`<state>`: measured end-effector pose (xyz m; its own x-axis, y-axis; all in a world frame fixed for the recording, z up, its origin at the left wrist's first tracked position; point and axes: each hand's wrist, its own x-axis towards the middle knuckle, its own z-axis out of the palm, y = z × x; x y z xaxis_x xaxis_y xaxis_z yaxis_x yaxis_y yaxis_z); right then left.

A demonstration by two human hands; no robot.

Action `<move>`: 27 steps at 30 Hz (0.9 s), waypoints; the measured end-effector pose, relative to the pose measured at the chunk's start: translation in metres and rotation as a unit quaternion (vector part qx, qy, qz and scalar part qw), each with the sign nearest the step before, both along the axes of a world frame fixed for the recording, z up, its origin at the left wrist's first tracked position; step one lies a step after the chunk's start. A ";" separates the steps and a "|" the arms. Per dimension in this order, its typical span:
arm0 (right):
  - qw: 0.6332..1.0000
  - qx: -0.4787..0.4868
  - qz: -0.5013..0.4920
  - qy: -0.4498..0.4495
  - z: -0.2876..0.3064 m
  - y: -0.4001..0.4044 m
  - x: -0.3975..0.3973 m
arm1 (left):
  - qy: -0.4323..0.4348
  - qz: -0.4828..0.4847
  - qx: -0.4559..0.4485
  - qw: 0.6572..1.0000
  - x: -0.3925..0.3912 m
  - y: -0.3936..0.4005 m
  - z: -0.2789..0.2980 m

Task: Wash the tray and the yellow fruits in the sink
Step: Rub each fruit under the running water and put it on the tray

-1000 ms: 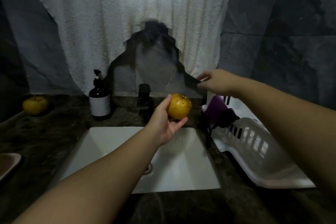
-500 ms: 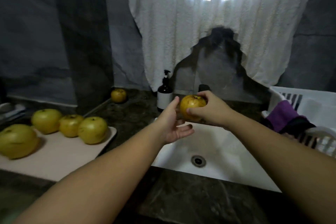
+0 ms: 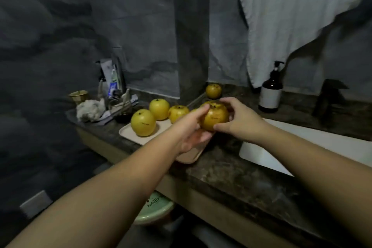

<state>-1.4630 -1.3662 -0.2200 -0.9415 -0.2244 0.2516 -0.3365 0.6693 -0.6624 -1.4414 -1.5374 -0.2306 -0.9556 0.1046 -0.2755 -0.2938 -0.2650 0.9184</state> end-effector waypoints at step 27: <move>0.999 0.008 0.029 0.013 -0.067 -0.127 -0.020 | 0.035 0.127 -0.109 0.985 0.007 -0.127 -0.044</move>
